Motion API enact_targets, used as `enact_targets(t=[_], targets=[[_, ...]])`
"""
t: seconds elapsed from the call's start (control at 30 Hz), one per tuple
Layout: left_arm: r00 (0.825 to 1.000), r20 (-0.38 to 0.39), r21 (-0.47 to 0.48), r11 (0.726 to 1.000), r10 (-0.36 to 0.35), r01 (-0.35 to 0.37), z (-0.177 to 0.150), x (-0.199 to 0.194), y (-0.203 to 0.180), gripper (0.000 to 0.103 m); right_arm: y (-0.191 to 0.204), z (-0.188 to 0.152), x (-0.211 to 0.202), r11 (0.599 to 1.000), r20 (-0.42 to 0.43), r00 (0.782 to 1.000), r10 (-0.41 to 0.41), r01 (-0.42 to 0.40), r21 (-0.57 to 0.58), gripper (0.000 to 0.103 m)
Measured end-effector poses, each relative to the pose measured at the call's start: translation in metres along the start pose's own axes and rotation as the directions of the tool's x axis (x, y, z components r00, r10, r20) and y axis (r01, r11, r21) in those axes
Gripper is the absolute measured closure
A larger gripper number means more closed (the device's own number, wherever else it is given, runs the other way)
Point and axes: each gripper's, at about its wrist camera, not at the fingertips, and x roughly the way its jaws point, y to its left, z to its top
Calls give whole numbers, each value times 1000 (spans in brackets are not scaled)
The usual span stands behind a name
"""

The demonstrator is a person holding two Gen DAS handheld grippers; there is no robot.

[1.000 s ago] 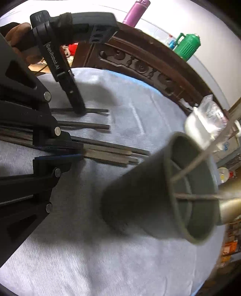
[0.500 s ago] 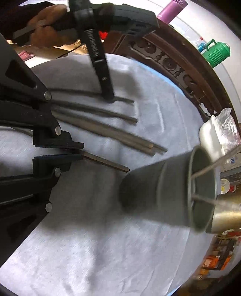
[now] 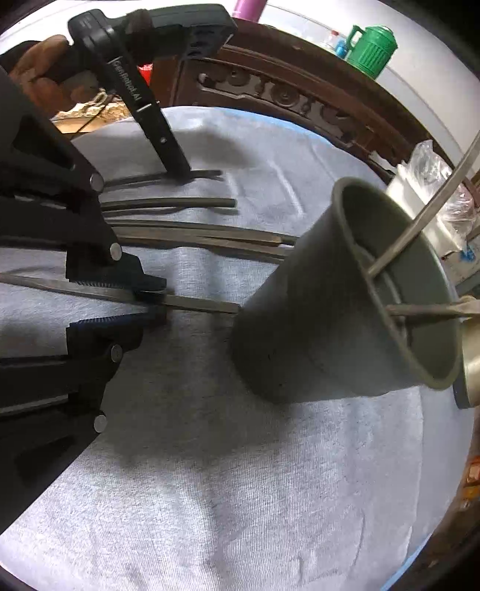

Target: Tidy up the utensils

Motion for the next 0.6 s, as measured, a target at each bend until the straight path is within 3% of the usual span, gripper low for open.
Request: enact_targets(t=[0.23, 0.33, 0.6], targets=[[1000, -10, -5, 1000, -4, 4, 5, 3, -4, 89, 22, 7, 7, 995, 31, 998, -63, 65, -74, 91], [1000, -15, -14, 1000, 5, -5, 8, 6, -3, 95, 30, 7, 7, 992, 47, 996, -69, 74, -101, 94], [999, 44, -29, 999, -23, 24, -1, -14, -4, 96, 38, -9, -19, 985, 120, 992, 37, -16, -169, 96]])
